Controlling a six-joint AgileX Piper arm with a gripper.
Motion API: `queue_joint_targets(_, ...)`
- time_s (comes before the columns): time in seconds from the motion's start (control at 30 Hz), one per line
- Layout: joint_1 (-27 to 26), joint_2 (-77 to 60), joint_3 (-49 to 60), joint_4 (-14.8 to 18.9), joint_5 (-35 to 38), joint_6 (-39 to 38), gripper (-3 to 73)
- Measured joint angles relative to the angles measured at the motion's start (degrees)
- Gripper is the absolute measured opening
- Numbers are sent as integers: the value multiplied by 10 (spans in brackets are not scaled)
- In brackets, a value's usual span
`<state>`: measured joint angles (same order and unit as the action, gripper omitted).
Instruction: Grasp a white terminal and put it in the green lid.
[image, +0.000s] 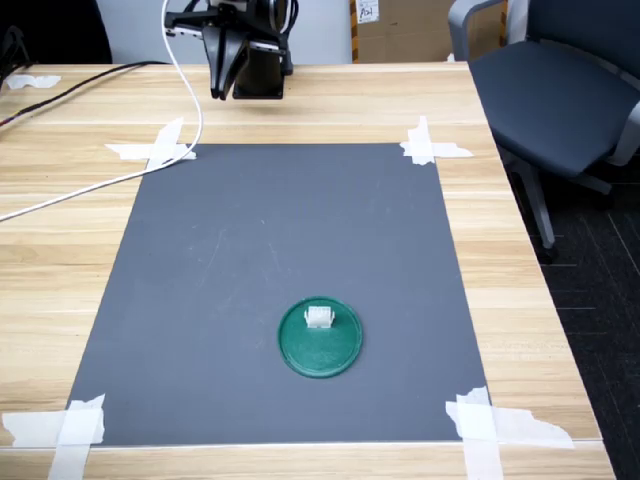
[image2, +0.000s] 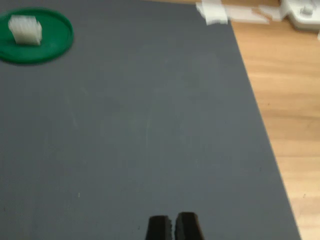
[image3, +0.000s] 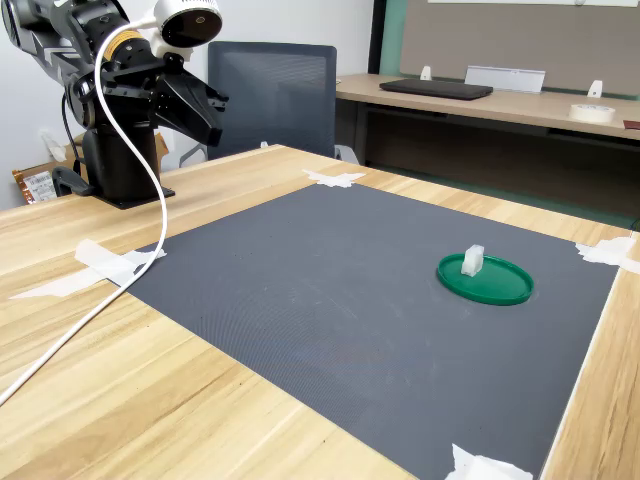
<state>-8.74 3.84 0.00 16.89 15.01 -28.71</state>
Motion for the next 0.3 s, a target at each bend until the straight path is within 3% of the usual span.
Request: queue_joint_targets(0.3, 0, -30, 1, 0, 2, 0, -27)
